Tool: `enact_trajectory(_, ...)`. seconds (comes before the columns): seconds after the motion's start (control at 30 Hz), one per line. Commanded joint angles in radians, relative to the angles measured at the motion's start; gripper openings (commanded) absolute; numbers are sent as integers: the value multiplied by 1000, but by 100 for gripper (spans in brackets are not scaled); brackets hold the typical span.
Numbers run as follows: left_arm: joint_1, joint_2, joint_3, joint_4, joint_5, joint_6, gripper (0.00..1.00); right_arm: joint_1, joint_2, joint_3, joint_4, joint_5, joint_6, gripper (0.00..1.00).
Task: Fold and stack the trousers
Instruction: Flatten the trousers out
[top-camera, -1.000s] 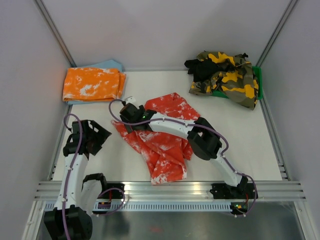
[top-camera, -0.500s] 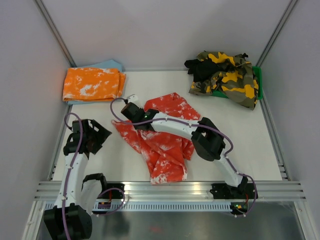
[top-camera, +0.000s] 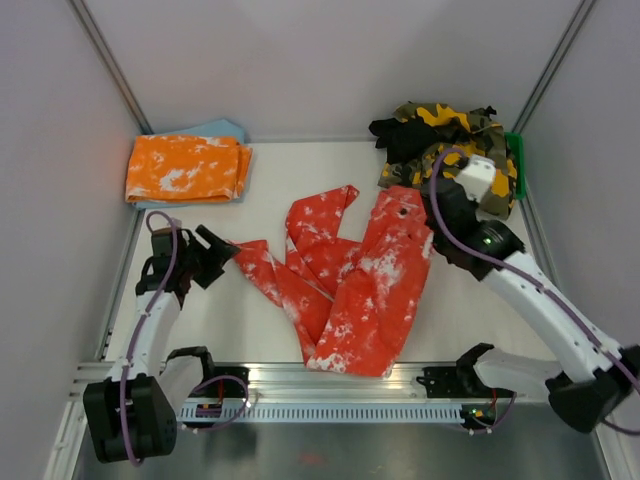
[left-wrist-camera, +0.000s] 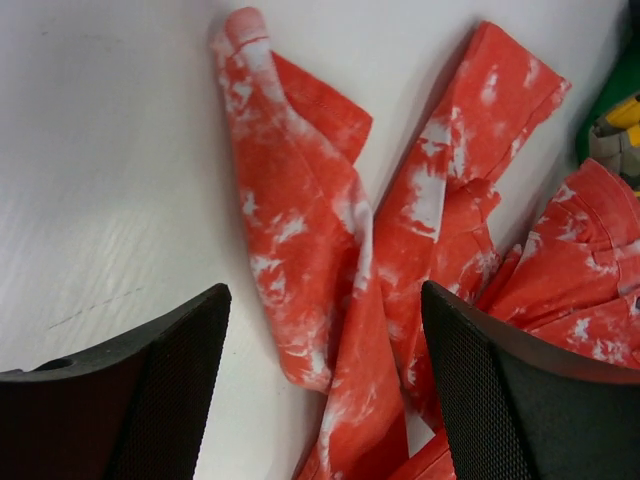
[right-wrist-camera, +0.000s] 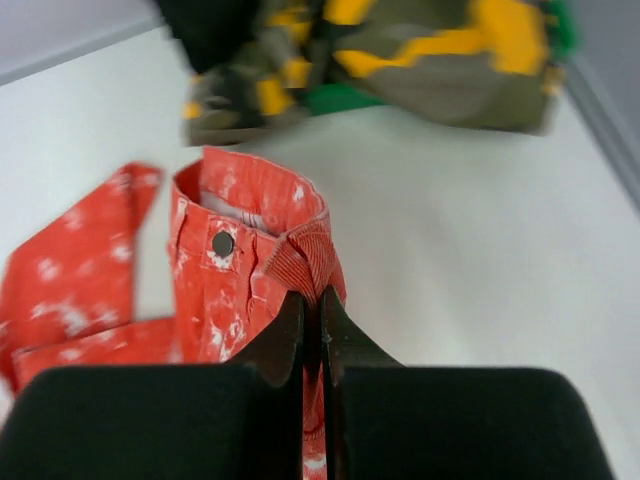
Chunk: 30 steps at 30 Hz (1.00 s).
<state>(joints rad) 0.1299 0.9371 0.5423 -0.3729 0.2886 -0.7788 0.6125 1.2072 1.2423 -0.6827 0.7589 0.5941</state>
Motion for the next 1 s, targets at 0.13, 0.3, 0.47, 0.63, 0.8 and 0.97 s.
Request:
enact_trajectory(0.13, -116, 46, 99, 31, -28, 93, 86, -252, -187, -216, -486, 182, 386, 32)
enact_trajectory(0.3, -220, 86, 180, -10, -97, 157, 87, -387, -156, -68, -498, 5, 336, 98)
enact_trajectory(0.47, -323, 152, 275, -87, -247, 193, 90, -387, -212, 48, -146, -438, 5, 98)
enact_trajectory(0.63, -326, 209, 291, -86, -272, 184, 94, -387, -88, -112, 86, -631, -105, 98)
enact_trajectory(0.8, -459, 275, 375, -93, -345, 266, 91, -376, 95, -249, 246, -658, 7, 96)
enact_trajectory(0.97, -578, 414, 472, -106, -365, 256, 94, -349, 268, -253, 367, -629, -2, 96)
